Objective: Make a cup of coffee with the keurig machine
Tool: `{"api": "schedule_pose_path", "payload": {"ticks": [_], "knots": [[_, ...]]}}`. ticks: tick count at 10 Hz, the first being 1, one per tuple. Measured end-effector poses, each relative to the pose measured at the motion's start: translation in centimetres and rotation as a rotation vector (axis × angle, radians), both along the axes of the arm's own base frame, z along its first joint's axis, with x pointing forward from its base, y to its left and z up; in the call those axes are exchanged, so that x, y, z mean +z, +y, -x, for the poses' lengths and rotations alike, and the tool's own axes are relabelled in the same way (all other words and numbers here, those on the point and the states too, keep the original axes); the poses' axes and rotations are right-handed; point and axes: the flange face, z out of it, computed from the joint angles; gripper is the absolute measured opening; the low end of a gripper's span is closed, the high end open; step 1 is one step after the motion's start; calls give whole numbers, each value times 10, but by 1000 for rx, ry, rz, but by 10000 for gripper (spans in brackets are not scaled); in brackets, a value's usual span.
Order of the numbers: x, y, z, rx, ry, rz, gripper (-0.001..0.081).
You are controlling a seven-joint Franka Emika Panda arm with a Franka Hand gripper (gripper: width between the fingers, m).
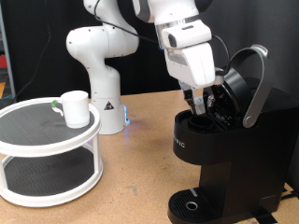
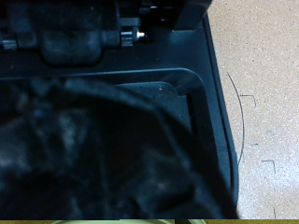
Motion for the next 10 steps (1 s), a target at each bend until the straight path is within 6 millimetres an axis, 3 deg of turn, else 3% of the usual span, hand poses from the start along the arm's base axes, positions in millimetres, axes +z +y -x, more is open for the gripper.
{"api": "schedule_pose_path", "payload": {"ticks": [10], "knots": [[-33,11,-3,34,58,37,464]]}}
